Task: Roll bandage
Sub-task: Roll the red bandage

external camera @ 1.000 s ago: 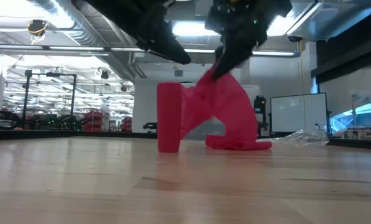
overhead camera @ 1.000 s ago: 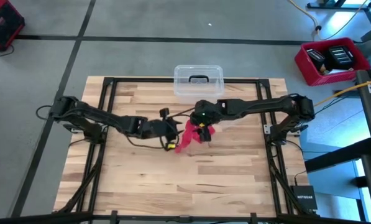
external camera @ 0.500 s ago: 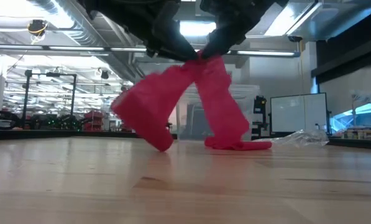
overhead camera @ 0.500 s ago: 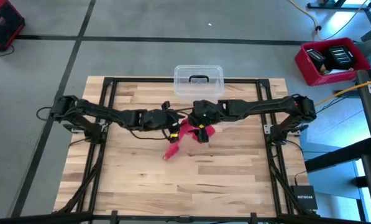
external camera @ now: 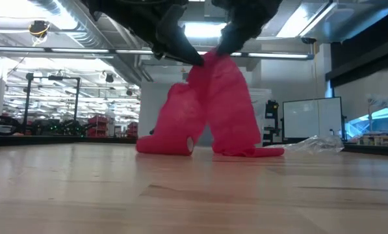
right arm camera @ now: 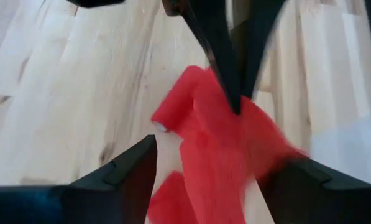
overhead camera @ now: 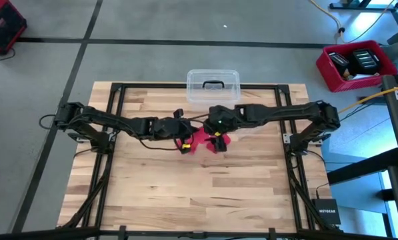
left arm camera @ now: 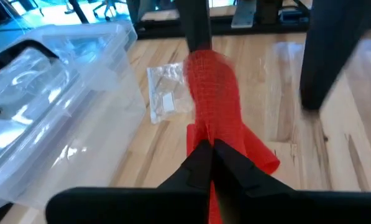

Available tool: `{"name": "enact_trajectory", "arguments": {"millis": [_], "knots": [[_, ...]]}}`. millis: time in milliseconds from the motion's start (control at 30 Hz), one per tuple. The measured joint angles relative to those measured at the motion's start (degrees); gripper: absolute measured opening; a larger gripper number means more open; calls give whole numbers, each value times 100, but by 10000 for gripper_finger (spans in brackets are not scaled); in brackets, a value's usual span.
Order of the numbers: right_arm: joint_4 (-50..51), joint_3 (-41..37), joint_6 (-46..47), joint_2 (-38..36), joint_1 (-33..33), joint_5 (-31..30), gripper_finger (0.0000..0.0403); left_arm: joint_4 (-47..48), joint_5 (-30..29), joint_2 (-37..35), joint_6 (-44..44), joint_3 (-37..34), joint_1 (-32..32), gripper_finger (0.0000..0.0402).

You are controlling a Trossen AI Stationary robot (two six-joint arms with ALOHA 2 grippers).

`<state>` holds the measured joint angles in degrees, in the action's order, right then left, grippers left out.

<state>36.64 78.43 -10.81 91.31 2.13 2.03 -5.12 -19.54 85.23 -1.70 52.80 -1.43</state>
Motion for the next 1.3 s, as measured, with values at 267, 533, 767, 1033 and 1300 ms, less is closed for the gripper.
{"name": "enact_trajectory", "arguments": {"millis": [267, 533, 767, 1033, 1300], "knots": [[2316, 1283, 251, -57, 13, -3, 252, 98, -73, 4, 23, -3, 0, 3], [2369, 954, 347, -56, 9, 384, 252, -18, -282, 2, 102, 0, 407, 45], [1255, -259, 354, -50, 9, 669, 252, 804, -285, -120, 291, 146, 680, 148], [-73, -1563, 695, -48, 7, 857, 252, 2961, 45, -507, 1126, 167, -157, 180], [-2895, -2607, 1171, -48, -278, 959, 252, 2381, -61, -437, 2324, -1086, -776, 180]]}}
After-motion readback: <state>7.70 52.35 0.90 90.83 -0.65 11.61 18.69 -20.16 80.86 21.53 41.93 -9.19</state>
